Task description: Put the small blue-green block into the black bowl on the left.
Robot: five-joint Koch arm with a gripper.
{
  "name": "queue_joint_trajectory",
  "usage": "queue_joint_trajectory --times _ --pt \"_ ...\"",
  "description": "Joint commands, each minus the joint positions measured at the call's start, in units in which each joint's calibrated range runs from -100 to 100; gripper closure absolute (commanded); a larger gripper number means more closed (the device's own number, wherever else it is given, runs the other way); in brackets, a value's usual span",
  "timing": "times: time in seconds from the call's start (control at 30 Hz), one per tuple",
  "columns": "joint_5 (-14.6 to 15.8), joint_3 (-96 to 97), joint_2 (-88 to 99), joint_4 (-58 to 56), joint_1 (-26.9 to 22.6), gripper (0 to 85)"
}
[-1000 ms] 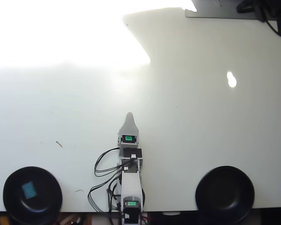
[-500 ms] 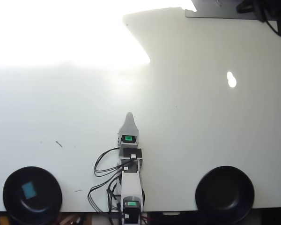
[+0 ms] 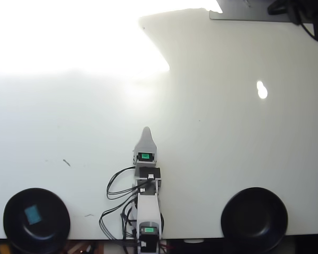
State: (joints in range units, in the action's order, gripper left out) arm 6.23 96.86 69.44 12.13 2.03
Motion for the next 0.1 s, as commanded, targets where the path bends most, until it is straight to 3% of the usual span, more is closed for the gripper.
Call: queue_joint_trajectory --times 0.0,0.07 --pt "0.00 0.83 -2.01 -0.10 0.00 35.9" --pt "0.05 0.83 -2.01 -0.10 0.00 35.9"
